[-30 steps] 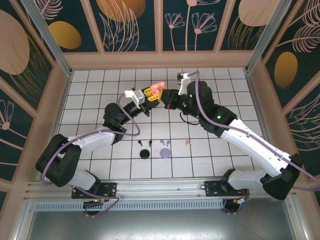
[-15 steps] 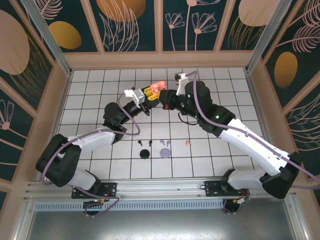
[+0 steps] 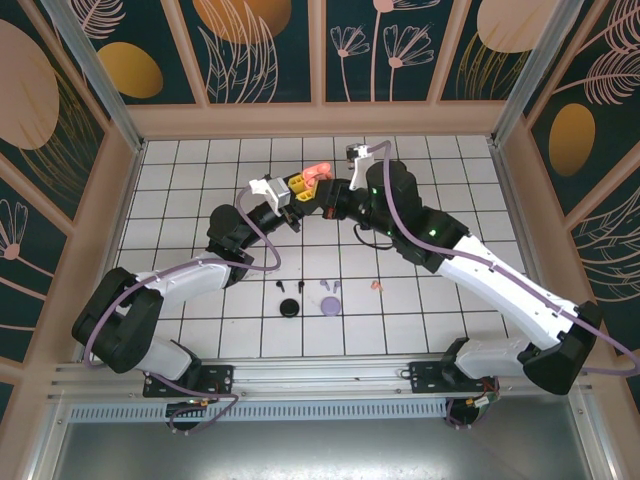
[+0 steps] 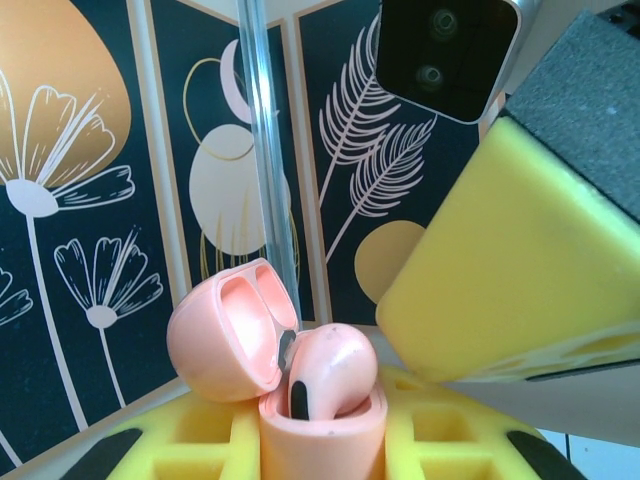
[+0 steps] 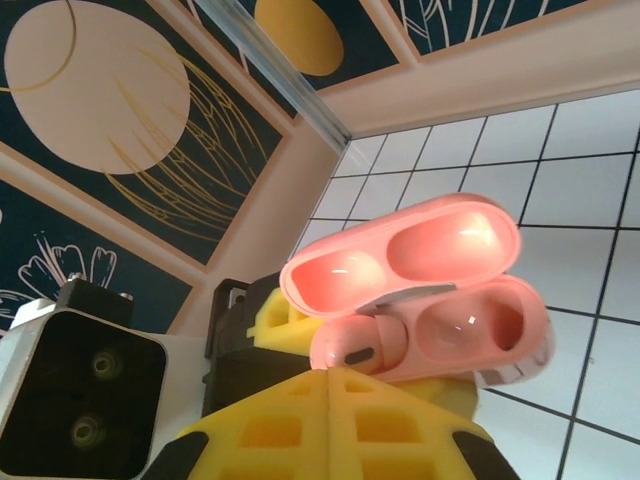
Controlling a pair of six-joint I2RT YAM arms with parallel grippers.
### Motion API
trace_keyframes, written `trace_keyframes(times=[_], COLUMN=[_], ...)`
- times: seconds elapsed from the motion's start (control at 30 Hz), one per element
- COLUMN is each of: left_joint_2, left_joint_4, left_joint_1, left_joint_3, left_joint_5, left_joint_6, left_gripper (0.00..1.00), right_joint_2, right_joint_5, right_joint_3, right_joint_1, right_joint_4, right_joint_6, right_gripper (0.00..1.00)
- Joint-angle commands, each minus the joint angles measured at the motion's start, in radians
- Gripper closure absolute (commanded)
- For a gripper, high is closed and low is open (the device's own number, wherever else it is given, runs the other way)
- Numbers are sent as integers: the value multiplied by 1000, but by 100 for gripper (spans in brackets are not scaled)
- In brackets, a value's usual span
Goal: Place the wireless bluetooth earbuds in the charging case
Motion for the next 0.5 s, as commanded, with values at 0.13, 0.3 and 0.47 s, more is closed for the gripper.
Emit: trace_keyframes(times=[0.13, 0.3, 0.47], left_joint_2=[-6, -18, -46], left_joint_4=[79, 114, 107], left_joint_1=[-8, -8, -7], left_joint_3=[-27, -68, -97], left_joint_5=[-22, -46, -68], left_joint_6=[-3, -11, -1], left_gripper=[100, 100, 100], right_joint_2=[-160, -236, -253], right_joint_5=[152, 209, 208], right_joint_3=[-4, -124, -293], right_joint_1=[-6, -71, -139], right_joint_4=[-96, -191, -243], right_joint_6=[4, 54, 121], right_gripper=[100, 85, 55])
